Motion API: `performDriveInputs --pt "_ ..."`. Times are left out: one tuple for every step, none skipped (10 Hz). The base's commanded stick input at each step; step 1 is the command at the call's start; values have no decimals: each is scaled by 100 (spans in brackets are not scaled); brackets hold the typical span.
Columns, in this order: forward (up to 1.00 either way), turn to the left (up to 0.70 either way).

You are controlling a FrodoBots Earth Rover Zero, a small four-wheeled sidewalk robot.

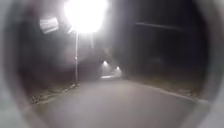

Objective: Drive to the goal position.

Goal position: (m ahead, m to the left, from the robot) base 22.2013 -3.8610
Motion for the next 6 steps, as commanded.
performDriveInputs --pt "100 9" --pt "100 6" --pt "100 5" --pt "100 7" --pt "100 9" --pt "100 11"
